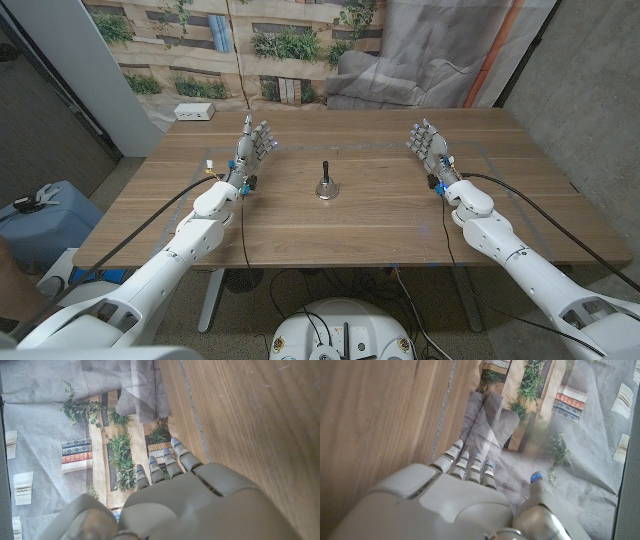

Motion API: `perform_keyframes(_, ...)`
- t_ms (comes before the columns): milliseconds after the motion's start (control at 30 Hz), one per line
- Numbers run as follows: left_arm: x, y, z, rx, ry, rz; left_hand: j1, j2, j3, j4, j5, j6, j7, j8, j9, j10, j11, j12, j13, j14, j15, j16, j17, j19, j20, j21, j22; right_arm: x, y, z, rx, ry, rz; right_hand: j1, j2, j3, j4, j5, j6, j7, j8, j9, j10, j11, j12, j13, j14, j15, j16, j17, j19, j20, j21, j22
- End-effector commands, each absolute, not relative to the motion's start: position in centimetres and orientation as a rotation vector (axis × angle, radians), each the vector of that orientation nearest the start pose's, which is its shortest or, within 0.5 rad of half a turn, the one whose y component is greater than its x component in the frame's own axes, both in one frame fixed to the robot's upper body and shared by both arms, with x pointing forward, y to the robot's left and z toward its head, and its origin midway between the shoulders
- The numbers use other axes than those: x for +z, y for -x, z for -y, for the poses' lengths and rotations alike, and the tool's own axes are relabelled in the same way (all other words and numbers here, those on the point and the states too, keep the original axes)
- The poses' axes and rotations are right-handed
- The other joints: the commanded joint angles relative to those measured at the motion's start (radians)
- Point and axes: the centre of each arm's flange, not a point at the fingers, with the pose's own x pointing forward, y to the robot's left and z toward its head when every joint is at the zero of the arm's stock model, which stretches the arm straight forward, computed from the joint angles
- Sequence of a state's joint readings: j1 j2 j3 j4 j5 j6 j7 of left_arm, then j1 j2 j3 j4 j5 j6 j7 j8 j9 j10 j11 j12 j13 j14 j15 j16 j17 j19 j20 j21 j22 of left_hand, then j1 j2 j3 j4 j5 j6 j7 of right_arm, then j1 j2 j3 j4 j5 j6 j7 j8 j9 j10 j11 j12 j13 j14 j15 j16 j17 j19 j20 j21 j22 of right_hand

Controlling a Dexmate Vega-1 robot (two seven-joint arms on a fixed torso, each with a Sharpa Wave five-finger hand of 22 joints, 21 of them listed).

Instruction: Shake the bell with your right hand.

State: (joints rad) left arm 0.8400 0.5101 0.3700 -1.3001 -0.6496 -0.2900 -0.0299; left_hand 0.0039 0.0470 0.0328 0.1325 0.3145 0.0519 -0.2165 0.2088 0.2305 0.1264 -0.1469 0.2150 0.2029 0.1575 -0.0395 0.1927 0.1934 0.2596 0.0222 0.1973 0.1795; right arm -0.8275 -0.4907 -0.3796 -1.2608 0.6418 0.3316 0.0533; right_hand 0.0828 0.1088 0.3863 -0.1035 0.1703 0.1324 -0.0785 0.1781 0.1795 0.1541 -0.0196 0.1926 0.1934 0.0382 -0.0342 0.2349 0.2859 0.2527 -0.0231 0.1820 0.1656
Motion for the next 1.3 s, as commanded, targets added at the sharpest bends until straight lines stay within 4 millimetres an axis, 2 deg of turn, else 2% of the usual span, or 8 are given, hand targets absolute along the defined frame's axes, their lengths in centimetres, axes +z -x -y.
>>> perform_keyframes(33, -2.7, -65.3, -29.0, -0.207, 0.041, 0.593, -0.001, 0.009, 0.000, 0.007, 0.006, 0.000, -0.006, 0.006, 0.004, -0.001, -0.010, 0.005, 0.005, 0.006, -0.097, 0.006, 0.004, 0.008, -0.001, 0.007, 0.005, -2.6, -65.8, 27.5, 0.254, -0.002, 0.666, 0.007, 0.002, 0.005, -0.009, 0.004, -0.005, 0.001, 0.004, 0.001, 0.004, -0.001, 0.006, 0.004, 0.006, -0.029, 0.002, 0.000, -0.007, -0.009, 0.000, 0.003)
perform_keyframes(333, -2.7, -65.3, -29.0, -0.206, 0.041, 0.593, -0.001, 0.009, 0.000, 0.007, 0.006, 0.000, -0.006, 0.006, 0.004, -0.002, -0.009, 0.005, 0.005, 0.006, -0.097, 0.006, 0.004, 0.008, -0.001, 0.007, 0.005, -2.4, -65.2, 28.0, 0.232, 0.062, 0.697, 0.012, -0.018, 0.001, -0.023, 0.003, -0.023, 0.004, 0.001, 0.000, -0.004, -0.001, 0.003, 0.002, 0.000, -0.031, -0.005, -0.009, -0.029, -0.010, -0.004, 0.003)
perform_keyframes(633, -2.7, -65.3, -29.0, -0.206, 0.041, 0.593, -0.001, 0.009, 0.000, 0.007, 0.006, 0.000, -0.006, 0.006, 0.004, -0.002, -0.007, 0.005, 0.005, 0.006, -0.097, 0.006, 0.004, 0.009, -0.001, 0.007, 0.005, -2.6, -64.0, 27.7, 0.224, 0.159, 0.708, 0.021, -0.042, -0.002, -0.039, 0.003, -0.047, 0.003, -0.002, 0.000, -0.011, -0.007, 0.002, 0.002, -0.010, -0.031, -0.014, -0.017, -0.039, -0.008, -0.004, 0.002)
perform_keyframes(733, -2.7, -65.3, -29.0, -0.206, 0.041, 0.593, -0.001, 0.009, 0.000, 0.007, 0.006, 0.000, -0.006, 0.006, 0.004, -0.001, -0.007, 0.005, 0.005, 0.006, -0.098, 0.006, 0.004, 0.009, -0.002, 0.007, 0.005, -2.6, -63.6, 27.7, 0.216, 0.191, 0.723, 0.023, -0.048, -0.004, -0.043, 0.002, -0.052, 0.000, -0.003, 0.000, -0.012, -0.007, 0.001, 0.002, -0.011, -0.031, -0.015, -0.019, -0.043, -0.009, -0.004, 0.002)
perform_keyframes(900, -2.7, -65.3, -29.0, -0.206, 0.041, 0.593, -0.001, 0.009, 0.000, 0.007, 0.006, 0.000, -0.006, 0.006, 0.004, -0.002, -0.008, 0.005, 0.005, 0.006, -0.098, 0.005, 0.004, 0.009, -0.001, 0.007, 0.005, -2.4, -62.9, 27.4, 0.205, 0.256, 0.739, 0.026, -0.077, -0.012, -0.055, 0.002, -0.071, -0.010, -0.003, 0.000, -0.014, -0.015, 0.002, 0.002, -0.019, -0.032, -0.020, -0.025, -0.050, -0.009, -0.004, 0.002)
perform_keyframes(1300, -2.7, -65.3, -29.0, -0.206, 0.041, 0.593, -0.001, 0.009, 0.000, 0.007, 0.006, 0.000, -0.006, 0.006, 0.004, -0.001, -0.009, 0.005, 0.005, 0.006, -0.098, 0.006, 0.004, 0.009, -0.002, 0.007, 0.005, -2.4, -61.7, 26.5, 0.202, 0.379, 0.733, 0.056, -0.106, -0.009, -0.073, 0.004, -0.111, -0.020, 0.000, 0.002, -0.028, -0.026, -0.001, 0.003, -0.042, -0.025, -0.031, -0.035, -0.082, -0.007, -0.008, 0.002)
